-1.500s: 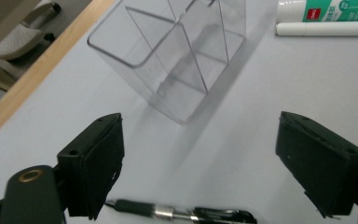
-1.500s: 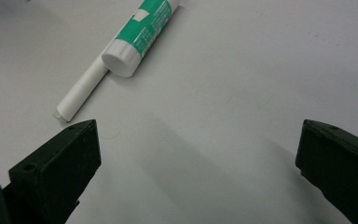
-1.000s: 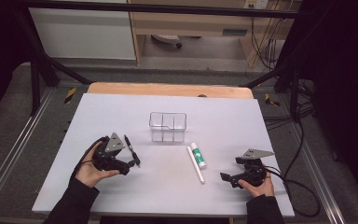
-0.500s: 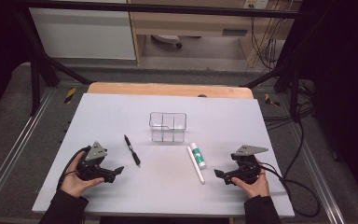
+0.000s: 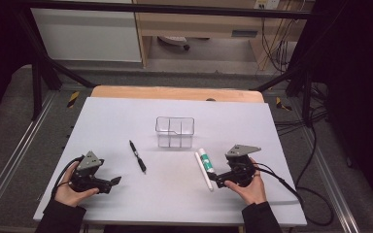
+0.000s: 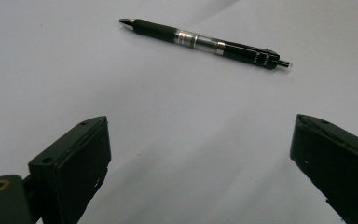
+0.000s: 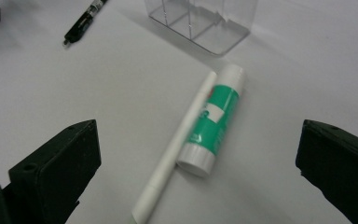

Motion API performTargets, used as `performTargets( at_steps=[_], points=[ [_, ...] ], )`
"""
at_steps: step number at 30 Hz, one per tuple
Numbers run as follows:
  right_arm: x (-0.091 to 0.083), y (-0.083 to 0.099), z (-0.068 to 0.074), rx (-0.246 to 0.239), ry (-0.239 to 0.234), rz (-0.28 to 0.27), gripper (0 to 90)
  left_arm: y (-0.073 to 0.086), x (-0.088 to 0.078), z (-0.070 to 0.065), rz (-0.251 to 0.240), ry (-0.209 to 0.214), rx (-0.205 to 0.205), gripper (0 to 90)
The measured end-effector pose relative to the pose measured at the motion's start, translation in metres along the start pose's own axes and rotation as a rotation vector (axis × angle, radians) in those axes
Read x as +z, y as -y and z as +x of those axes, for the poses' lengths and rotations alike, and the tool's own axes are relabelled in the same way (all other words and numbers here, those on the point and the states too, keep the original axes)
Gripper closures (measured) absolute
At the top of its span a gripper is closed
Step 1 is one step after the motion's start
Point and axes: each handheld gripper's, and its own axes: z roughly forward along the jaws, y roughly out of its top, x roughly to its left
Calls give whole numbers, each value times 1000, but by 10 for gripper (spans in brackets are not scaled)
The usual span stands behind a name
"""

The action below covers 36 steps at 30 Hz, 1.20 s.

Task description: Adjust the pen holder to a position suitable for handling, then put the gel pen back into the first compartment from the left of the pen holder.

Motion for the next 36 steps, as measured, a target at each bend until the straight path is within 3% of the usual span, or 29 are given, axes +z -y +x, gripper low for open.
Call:
performTargets(
  at_steps=[11,21,24,28,36],
  points=[
    [29,-42,36,-49,-30,-10,4,1,-2,3,-7,-3,-15,51],
    [72,-71,71,-70,-43,15,35,3,-1,7,-10,-5,-26,52],
    [86,-78,77,-47,-53,17,74,3,-1,8,-10,-10,-31,52],
    [104,-83,87,-58,-70,21,143,3,0,8,-6,-8,-34,52],
    [139,-87,105,-31,-93,35,272,5,3,9,0,-4,-40,52]
  ],
)
